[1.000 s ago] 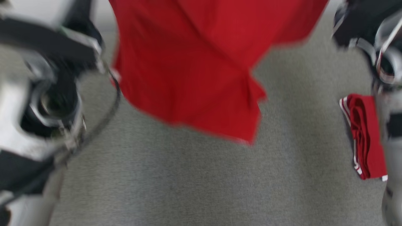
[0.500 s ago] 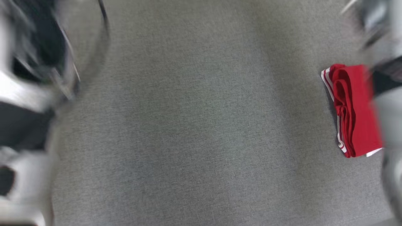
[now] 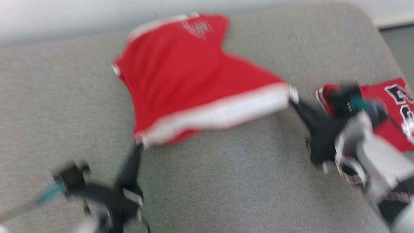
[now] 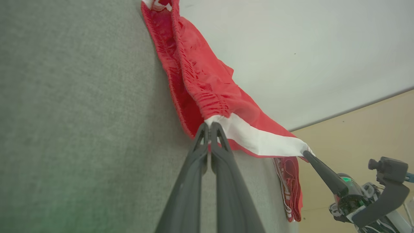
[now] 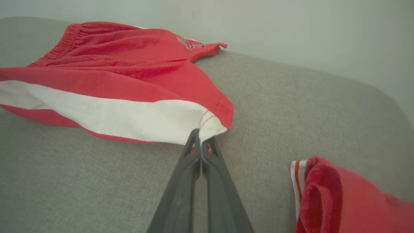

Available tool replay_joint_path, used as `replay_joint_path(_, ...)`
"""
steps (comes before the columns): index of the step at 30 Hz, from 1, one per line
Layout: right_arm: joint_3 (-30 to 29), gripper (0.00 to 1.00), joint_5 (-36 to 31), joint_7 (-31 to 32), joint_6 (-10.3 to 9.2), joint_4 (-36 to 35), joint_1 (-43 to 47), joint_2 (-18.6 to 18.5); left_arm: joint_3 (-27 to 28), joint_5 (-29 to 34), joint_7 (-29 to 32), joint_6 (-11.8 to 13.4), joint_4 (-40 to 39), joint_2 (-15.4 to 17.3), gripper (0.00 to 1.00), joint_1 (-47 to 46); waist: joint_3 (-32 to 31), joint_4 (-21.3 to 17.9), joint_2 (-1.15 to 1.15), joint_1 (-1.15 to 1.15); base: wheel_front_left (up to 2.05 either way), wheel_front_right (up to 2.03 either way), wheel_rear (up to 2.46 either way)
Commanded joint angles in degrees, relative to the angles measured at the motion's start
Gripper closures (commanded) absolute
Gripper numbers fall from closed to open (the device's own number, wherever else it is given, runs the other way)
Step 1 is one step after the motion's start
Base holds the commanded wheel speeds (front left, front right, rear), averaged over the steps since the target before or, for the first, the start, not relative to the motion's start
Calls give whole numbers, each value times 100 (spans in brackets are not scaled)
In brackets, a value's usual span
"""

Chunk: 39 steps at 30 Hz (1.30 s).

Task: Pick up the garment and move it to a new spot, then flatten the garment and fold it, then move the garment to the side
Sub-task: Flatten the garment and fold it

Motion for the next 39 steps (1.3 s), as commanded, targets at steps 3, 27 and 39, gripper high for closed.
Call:
replay_joint_path(3, -45, 100, 459, 336, -12, -414, 884, -286, -318, -155, 51, -3, 52, 61, 100, 645, -1010, 436, 2, 2, 0, 0, 0)
replay_joint_path(27, -3138, 100, 749, 2714, -6, -4384, 5501, -198, -1164, -185, -147, 1, -1571, 879, 100, 2261, -1684, 893, 2, 2, 0, 0, 0)
replay_joint_path(39, -2665, 100, -262, 2250, -6, -2597, 3080, -386, -1094, -389, -165, 5, -585, -97, 100, 798, -1046, 1487, 2, 2, 0, 0, 0)
